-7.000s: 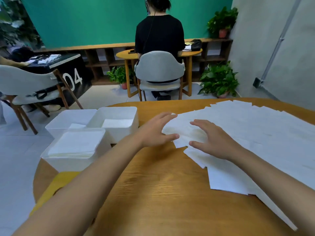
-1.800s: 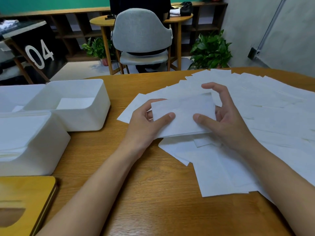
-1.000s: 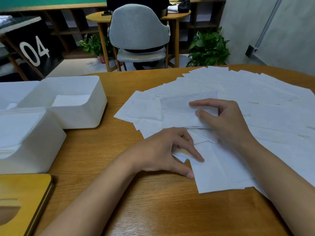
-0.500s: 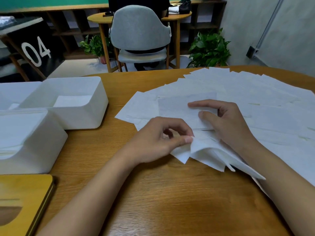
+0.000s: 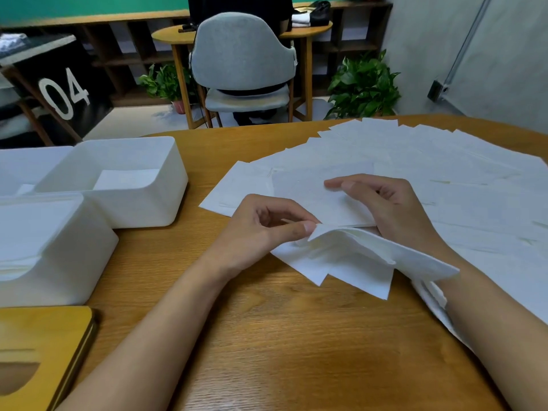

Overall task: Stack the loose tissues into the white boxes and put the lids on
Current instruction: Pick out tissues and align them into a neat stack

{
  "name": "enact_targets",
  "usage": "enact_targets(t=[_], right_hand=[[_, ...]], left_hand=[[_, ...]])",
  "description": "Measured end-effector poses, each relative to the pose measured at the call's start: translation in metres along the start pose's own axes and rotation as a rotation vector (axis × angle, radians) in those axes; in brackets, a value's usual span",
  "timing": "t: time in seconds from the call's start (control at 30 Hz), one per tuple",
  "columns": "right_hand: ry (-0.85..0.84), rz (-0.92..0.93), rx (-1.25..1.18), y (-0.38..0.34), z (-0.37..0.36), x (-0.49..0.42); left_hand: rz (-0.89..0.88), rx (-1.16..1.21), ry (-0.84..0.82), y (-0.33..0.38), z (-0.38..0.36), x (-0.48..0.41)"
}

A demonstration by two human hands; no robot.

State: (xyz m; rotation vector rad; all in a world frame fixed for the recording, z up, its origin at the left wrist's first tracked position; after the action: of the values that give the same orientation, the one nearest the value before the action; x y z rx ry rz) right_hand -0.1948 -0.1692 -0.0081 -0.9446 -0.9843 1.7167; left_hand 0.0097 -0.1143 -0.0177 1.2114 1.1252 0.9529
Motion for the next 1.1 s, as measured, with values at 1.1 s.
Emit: enact_targets(t=[1.1], right_hand=[[-0.049, 0.012, -0.057, -0.005, -0.008, 0.007]], left_hand=[[0.074, 0.210, 0.458, -0.006, 0.010, -0.002]])
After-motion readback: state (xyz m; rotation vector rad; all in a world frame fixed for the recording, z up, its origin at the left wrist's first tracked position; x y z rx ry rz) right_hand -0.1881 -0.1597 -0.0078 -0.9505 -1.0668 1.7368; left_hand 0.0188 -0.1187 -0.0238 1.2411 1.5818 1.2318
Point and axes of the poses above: each hand's wrist, its own x-axis away from the middle knuckle, its own z-axis out of the back of the hand, y = z × x, the point moved 4 cm from there along -x, towards the middle knuckle, and after that the axes turned 11 degrees about x, right-handed, at the moved point
